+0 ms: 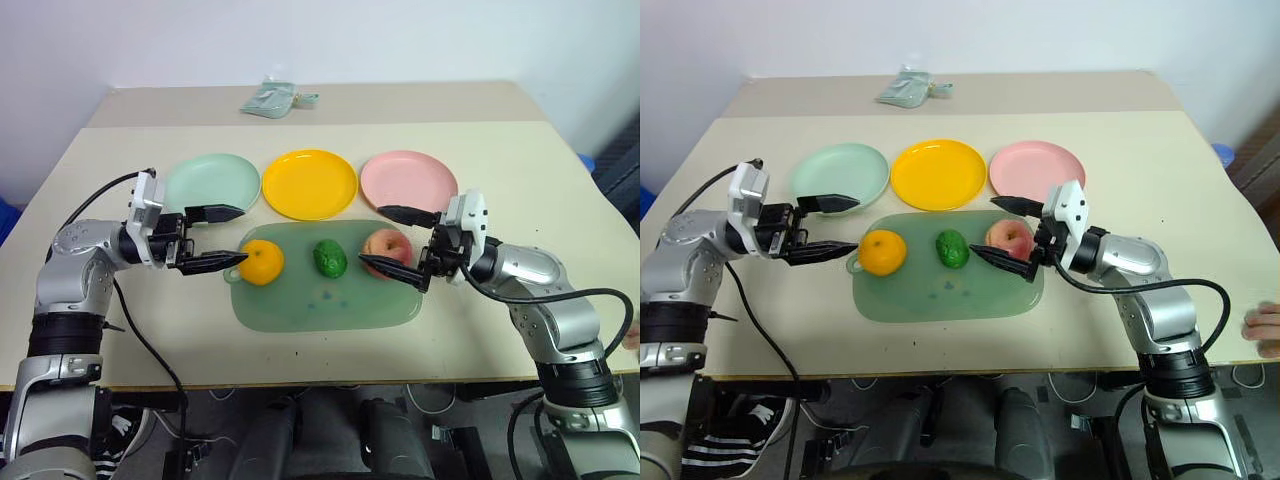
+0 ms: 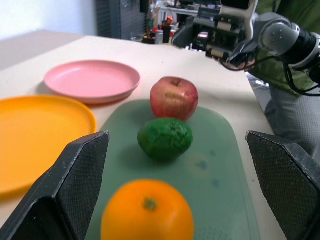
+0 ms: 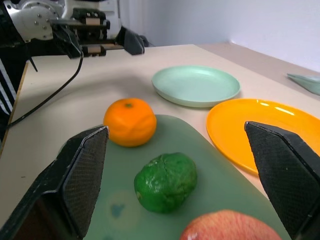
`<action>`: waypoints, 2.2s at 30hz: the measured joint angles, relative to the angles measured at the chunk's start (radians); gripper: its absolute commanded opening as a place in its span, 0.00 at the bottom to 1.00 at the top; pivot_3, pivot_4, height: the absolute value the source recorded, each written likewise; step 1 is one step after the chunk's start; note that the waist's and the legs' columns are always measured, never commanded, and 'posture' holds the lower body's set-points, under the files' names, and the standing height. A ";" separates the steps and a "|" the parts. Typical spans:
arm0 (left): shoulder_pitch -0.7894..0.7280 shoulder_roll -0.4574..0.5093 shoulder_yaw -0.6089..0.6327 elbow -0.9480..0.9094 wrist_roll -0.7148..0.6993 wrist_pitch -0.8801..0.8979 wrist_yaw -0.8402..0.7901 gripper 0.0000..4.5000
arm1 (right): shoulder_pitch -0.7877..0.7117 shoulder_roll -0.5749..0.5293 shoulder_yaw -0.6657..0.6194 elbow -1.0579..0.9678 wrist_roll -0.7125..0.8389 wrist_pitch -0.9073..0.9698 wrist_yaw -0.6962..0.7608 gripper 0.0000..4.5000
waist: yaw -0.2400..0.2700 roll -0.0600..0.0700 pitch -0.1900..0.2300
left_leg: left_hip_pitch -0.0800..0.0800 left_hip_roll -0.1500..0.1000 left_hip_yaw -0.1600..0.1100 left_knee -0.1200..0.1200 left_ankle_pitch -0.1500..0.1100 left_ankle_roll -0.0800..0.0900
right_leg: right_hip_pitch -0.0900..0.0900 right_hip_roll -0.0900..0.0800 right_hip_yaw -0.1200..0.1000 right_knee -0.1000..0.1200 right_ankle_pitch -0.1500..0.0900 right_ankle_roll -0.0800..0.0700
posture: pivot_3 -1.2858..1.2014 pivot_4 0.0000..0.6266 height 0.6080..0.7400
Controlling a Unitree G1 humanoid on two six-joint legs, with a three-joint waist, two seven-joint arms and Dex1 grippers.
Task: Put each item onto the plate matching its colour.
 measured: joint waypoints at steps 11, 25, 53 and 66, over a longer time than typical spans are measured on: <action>-0.021 -0.018 -0.017 0.044 0.004 -0.001 -0.010 1.00 | 0.002 -0.010 -0.005 0.000 -0.004 -0.005 -0.010 0.99 | 0.000 0.000 0.000 | 0.000 0.000 0.000 0.000 0.000 0.000 | 0.000 0.000 0.000 0.000 0.000 0.000 | 0.52 0.24 1.00; -0.012 -0.002 -0.017 0.061 0.028 -0.052 -0.023 1.00 | -0.004 -0.029 -0.031 0.016 0.012 -0.027 0.042 0.99 | -0.004 0.000 0.000 | 0.000 0.000 0.000 0.000 0.000 0.000 | 0.000 0.000 0.000 0.000 0.000 0.000 | 0.52 0.24 1.00; 0.033 -0.101 -0.136 0.165 0.250 -0.261 0.155 1.00 | 0.017 -0.101 -0.034 -0.099 0.090 0.066 0.127 0.99 | 0.002 0.000 0.000 | 0.000 0.000 0.000 0.000 0.000 0.000 | 0.000 0.000 0.000 0.000 0.000 0.000 | 0.52 0.24 1.00; 0.006 -0.136 -0.145 0.219 0.282 -0.332 0.183 0.77 | 0.017 -0.101 -0.034 -0.104 0.090 0.066 0.109 1.00 | 0.002 0.000 0.000 | 0.000 0.000 0.000 0.000 0.000 0.000 | 0.000 0.000 0.000 0.000 0.001 0.002 | 0.52 0.24 1.00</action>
